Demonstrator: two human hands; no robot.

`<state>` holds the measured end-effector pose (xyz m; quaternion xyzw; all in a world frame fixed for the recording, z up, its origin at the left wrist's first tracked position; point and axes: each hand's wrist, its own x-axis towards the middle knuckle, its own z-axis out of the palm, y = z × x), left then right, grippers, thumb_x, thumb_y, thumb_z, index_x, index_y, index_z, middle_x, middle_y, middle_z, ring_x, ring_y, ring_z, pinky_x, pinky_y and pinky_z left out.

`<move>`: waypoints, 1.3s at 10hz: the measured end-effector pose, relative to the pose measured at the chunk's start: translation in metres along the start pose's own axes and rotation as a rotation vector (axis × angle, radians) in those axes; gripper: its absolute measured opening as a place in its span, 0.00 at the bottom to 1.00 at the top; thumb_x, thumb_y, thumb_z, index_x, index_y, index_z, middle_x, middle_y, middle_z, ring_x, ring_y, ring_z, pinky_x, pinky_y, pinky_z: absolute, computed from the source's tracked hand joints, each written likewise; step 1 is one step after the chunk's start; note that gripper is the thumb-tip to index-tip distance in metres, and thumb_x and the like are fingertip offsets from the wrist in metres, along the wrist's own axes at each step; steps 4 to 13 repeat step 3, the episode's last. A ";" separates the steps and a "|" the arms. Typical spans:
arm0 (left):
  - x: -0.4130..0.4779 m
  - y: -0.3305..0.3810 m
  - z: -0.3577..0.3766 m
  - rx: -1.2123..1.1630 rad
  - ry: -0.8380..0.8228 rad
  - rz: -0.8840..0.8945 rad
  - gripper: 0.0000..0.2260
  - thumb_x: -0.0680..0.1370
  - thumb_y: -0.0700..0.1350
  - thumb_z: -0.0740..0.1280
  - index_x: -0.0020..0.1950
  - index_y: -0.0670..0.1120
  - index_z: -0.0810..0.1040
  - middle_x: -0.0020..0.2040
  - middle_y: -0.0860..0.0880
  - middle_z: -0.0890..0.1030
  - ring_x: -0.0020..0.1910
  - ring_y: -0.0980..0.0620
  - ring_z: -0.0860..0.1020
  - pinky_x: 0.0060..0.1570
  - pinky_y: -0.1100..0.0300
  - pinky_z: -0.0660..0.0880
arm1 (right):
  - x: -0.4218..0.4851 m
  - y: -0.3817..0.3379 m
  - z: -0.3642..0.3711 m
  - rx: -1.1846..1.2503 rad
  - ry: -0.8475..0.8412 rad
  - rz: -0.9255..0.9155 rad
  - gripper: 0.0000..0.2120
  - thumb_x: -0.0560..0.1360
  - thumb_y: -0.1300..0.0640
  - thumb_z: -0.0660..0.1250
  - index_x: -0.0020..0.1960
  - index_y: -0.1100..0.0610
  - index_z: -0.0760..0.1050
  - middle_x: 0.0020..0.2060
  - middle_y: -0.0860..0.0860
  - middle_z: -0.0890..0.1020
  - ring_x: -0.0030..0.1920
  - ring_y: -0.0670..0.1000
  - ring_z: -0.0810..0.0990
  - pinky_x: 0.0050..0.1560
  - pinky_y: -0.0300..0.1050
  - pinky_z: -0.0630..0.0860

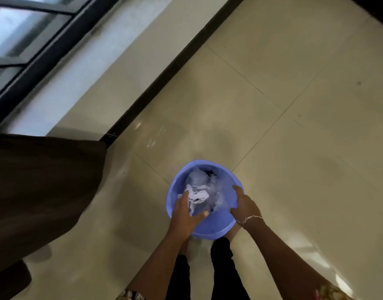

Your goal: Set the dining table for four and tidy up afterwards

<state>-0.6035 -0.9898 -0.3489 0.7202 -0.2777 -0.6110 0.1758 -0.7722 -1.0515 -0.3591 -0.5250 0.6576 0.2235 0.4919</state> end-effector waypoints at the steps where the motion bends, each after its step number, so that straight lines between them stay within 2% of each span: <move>1: -0.018 0.006 -0.005 0.169 -0.018 0.067 0.35 0.71 0.43 0.74 0.72 0.43 0.60 0.65 0.52 0.66 0.63 0.55 0.67 0.56 0.66 0.65 | -0.023 0.003 -0.013 0.057 0.003 0.018 0.30 0.75 0.60 0.62 0.73 0.53 0.54 0.59 0.59 0.73 0.57 0.59 0.74 0.50 0.45 0.70; 2: -0.046 0.019 -0.014 0.327 -0.033 0.160 0.34 0.70 0.48 0.74 0.72 0.44 0.62 0.63 0.48 0.71 0.62 0.51 0.71 0.53 0.65 0.66 | -0.061 0.003 -0.027 0.104 0.041 0.017 0.23 0.76 0.56 0.60 0.70 0.53 0.59 0.58 0.58 0.73 0.57 0.58 0.74 0.52 0.45 0.70; 3: -0.079 0.044 -0.024 0.462 -0.065 0.169 0.34 0.71 0.51 0.72 0.72 0.43 0.62 0.67 0.45 0.70 0.65 0.46 0.69 0.57 0.60 0.67 | -0.112 0.001 -0.042 0.130 0.086 0.023 0.20 0.77 0.53 0.59 0.67 0.55 0.63 0.60 0.58 0.72 0.60 0.57 0.73 0.55 0.44 0.69; 13: -0.079 0.044 -0.024 0.462 -0.065 0.169 0.34 0.71 0.51 0.72 0.72 0.43 0.62 0.67 0.45 0.70 0.65 0.46 0.69 0.57 0.60 0.67 | -0.112 0.001 -0.042 0.130 0.086 0.023 0.20 0.77 0.53 0.59 0.67 0.55 0.63 0.60 0.58 0.72 0.60 0.57 0.73 0.55 0.44 0.69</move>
